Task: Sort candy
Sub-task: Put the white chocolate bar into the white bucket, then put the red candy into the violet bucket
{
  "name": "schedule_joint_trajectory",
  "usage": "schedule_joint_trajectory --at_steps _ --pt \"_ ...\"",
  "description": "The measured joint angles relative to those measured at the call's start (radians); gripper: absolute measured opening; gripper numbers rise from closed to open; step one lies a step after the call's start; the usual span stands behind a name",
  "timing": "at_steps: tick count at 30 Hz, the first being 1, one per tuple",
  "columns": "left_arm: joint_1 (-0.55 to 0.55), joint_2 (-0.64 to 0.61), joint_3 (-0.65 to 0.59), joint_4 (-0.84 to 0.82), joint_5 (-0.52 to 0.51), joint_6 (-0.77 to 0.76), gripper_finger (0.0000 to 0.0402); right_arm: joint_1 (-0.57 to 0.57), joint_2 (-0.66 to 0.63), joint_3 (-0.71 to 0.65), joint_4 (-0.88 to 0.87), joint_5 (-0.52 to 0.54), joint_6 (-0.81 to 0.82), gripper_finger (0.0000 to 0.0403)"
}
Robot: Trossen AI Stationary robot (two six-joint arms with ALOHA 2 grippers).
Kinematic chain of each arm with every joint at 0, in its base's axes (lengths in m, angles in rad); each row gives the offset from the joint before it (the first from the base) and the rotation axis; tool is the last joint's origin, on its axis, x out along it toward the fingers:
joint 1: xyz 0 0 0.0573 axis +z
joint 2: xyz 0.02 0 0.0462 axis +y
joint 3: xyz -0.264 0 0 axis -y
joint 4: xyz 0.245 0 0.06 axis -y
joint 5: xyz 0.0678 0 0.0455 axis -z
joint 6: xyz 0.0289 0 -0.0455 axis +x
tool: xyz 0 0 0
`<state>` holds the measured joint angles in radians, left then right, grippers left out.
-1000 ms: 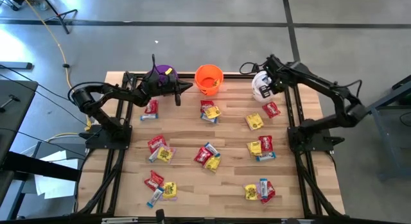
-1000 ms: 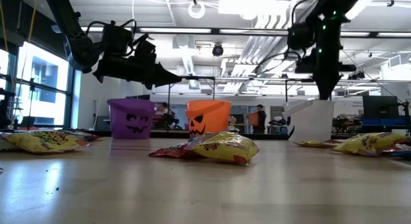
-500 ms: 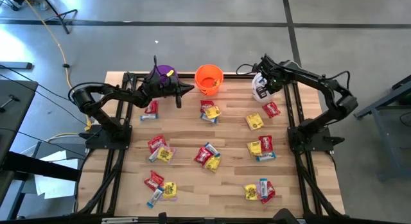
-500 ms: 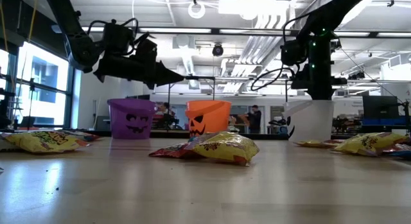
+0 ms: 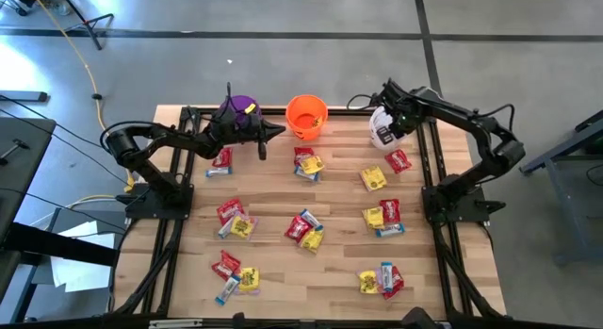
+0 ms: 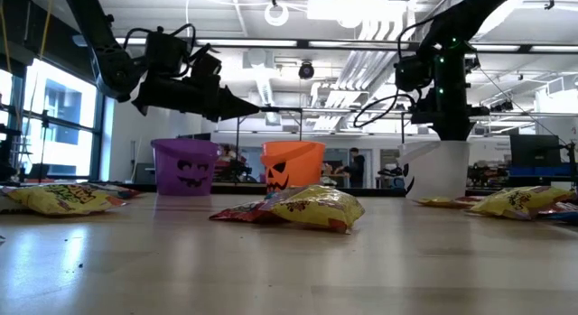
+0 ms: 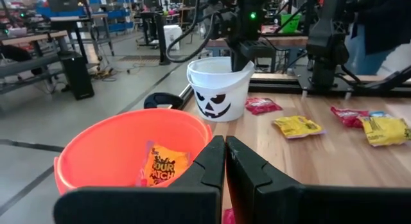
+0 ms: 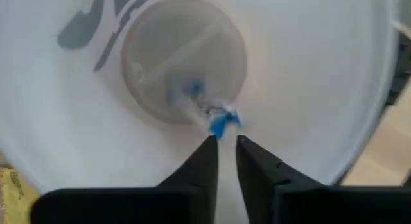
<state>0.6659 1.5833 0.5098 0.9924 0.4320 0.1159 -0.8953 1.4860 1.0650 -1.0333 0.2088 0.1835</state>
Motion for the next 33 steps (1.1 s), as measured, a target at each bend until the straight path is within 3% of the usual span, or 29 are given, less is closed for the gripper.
schedule_joint_trajectory --at_steps 6,10,14,18,21,27,33 --pt "0.001 0.000 -0.004 0.005 0.000 0.001 0.0000 0.035 -0.001 0.119 -0.106 0.055 -0.002 0.0130" --pt "0.001 0.000 -0.051 0.077 -0.005 0.001 0.0000 0.078 -0.001 0.208 -0.103 0.053 -0.020 0.0151" --pt "0.002 0.000 -0.110 0.176 -0.050 -0.006 0.0000 0.151 -0.002 0.225 0.010 -0.033 -0.087 0.0123" --pt "0.004 0.000 -0.137 0.215 -0.060 -0.006 0.0000 0.229 0.013 0.197 0.135 -0.133 -0.138 0.0051" --pt "0.004 0.000 -0.137 0.208 -0.055 -0.007 0.0000 0.289 0.049 0.196 0.191 -0.137 -0.139 0.0008" --pt "-0.001 0.000 -0.137 0.209 -0.050 -0.042 0.0000 0.366 0.141 0.196 0.315 -0.231 -0.145 0.0017" --pt "-0.042 0.000 -0.137 0.209 -0.049 -0.029 0.0000 0.385 0.202 0.196 0.413 -0.234 -0.202 0.0003"
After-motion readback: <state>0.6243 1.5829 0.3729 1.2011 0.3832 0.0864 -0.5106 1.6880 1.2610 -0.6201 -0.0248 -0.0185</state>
